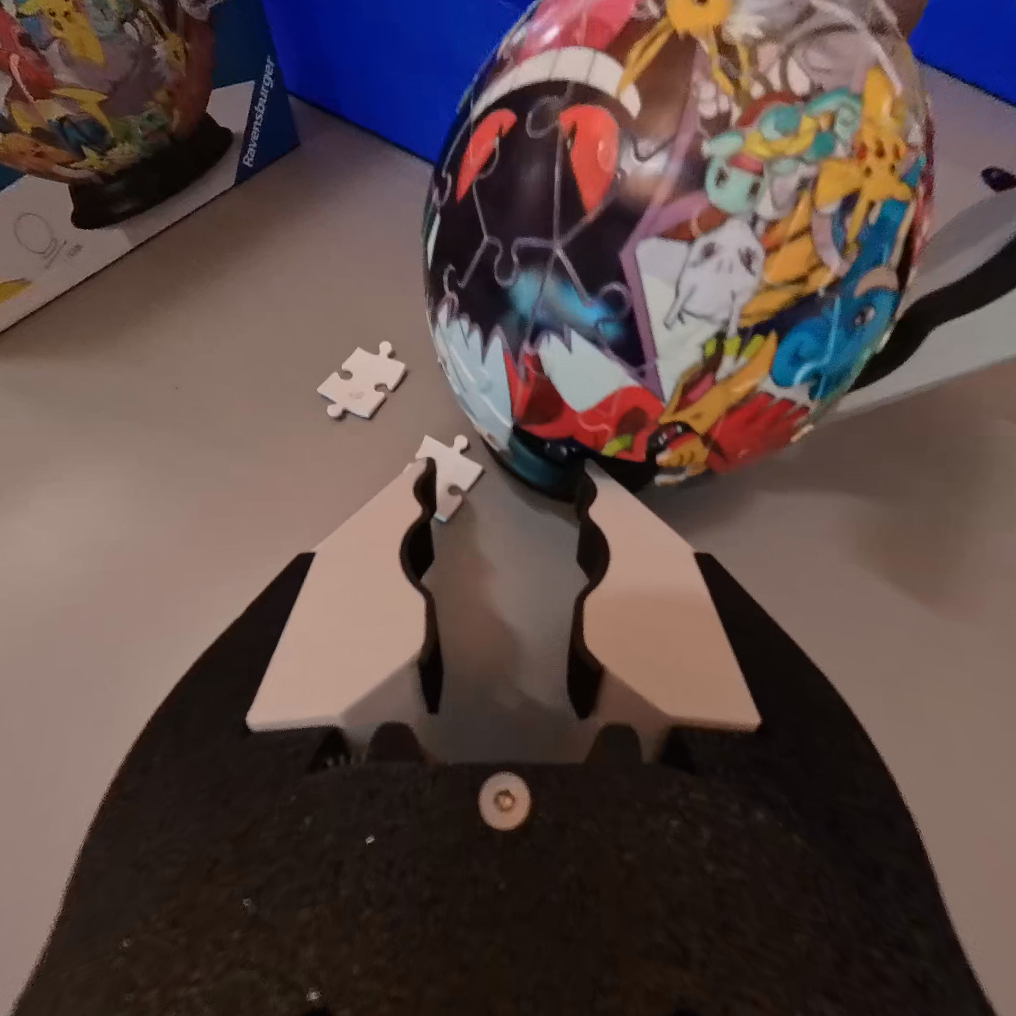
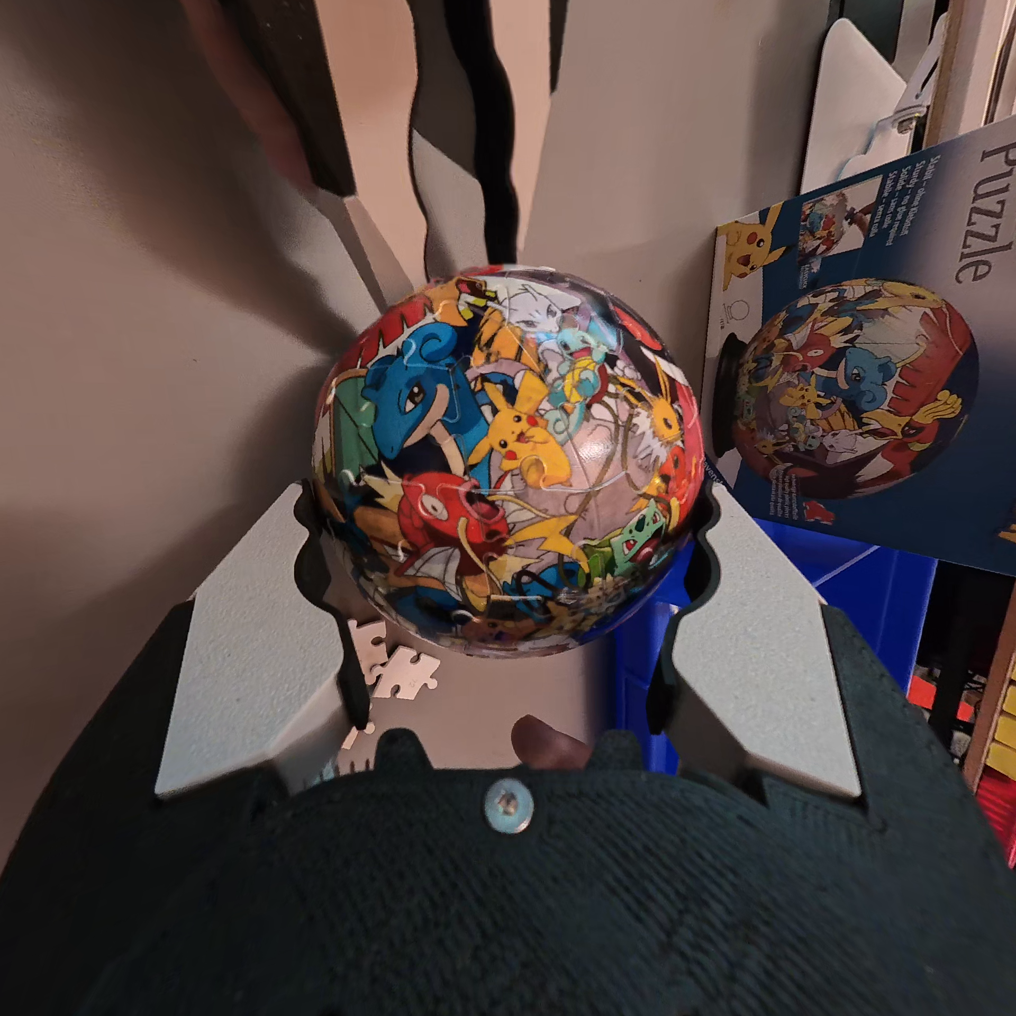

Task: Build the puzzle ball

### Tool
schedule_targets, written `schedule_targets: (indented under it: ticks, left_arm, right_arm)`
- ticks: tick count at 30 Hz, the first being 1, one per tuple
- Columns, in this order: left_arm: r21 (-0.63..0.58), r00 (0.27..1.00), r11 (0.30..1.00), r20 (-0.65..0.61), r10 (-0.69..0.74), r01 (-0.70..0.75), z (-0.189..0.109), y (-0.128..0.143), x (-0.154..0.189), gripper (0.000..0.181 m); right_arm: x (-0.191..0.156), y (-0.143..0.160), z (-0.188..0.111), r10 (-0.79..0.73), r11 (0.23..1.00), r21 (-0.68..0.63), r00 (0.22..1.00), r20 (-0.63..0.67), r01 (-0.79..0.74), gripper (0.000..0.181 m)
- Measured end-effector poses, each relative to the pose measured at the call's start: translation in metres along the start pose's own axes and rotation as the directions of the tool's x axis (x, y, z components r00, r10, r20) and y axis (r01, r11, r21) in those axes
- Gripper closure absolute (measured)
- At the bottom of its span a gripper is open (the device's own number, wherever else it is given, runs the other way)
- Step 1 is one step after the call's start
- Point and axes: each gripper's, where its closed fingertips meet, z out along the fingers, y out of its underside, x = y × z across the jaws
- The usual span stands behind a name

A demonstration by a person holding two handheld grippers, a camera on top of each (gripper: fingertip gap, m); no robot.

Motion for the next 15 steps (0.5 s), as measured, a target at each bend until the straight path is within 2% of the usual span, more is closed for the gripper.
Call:
schedule_targets:
  ticks: [5, 9, 12, 15]
  left_arm:
    - [-0.017, 0.999, 0.999, 0.040, 0.030, -0.029, 0.016, -0.004, -0.016, 0.103]
    - [-0.035, 0.992, 0.993, 0.052, 0.115, -0.113, 0.020, -0.007, -0.028, 0.068]
    - [-0.061, 0.977, 0.985, 0.129, 0.169, -0.162, 0.024, -0.009, -0.047, 0.058]
    - [-0.039, 0.980, 0.986, 0.107, 0.167, -0.163, 0.026, -0.014, -0.042, 0.059]
  right_arm:
    - [0.001, 0.000, 0.000, 0.017, 1.000, 0.013, 1.000, -0.004, -0.017, 0.049]
    - [0.001, 0.001, -0.001, 0.030, 0.999, 0.032, 1.000, -0.003, -0.030, 0.049]
    - [0.002, 0.000, -0.001, 0.031, 0.998, 0.048, 1.000, -0.003, -0.031, 0.049]
    - [0.002, 0.000, -0.001, 0.033, 0.998, 0.051, 0.999, -0.011, -0.032, 0.049]
